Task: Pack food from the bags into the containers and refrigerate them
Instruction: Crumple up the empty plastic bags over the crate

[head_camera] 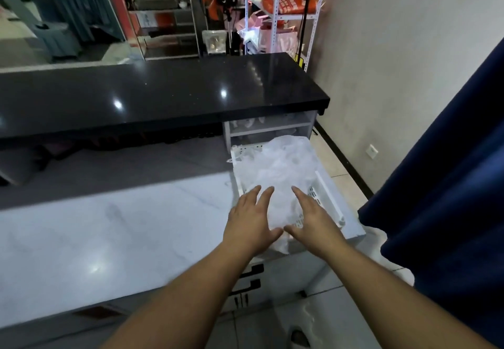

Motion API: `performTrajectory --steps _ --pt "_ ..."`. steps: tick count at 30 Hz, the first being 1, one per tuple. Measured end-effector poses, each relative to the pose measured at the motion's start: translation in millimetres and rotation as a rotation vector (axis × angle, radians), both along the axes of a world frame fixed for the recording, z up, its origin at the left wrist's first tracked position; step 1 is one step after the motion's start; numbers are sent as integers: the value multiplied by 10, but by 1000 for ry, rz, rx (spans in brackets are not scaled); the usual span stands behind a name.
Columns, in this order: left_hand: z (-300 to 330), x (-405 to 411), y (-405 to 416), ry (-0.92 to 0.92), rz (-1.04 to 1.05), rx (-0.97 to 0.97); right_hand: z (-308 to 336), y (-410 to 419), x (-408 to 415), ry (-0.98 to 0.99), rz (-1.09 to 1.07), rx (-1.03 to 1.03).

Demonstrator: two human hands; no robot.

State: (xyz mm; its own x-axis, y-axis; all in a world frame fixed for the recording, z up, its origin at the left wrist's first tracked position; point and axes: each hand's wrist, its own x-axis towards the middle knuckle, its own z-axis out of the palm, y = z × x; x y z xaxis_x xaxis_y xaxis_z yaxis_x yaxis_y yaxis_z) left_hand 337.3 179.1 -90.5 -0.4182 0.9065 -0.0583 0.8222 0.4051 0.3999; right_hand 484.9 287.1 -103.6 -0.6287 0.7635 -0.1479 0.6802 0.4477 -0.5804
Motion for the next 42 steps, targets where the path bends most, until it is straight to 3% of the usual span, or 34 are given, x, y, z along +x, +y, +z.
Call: performTrajectory --steps 7,17,23,30,34,38,42 --pt "-58 -382 336 -4 69 -6 -13 482 -460 -187 61 241" --pt "-269 -792 1167 -18 227 -198 -96 1636 -1069 -332 201 276" --pt "-454 -818 1348 12 262 -266 -149 1968 -1375 -162 212 -180" --pt "-497 -763 1492 -84 255 -221 -301 1786 -1451 16 208 -672" --pt "-437 -807 1541 -230 218 -153 -336 1793 -1425 83 146 -754" --pt "-300 -840 1596 -423 191 -20 -308 1830 -1391 197 -17 -1024" --pt "-136 -784 1675 -509 270 61 -239 1838 -1386 360 -66 -1055"
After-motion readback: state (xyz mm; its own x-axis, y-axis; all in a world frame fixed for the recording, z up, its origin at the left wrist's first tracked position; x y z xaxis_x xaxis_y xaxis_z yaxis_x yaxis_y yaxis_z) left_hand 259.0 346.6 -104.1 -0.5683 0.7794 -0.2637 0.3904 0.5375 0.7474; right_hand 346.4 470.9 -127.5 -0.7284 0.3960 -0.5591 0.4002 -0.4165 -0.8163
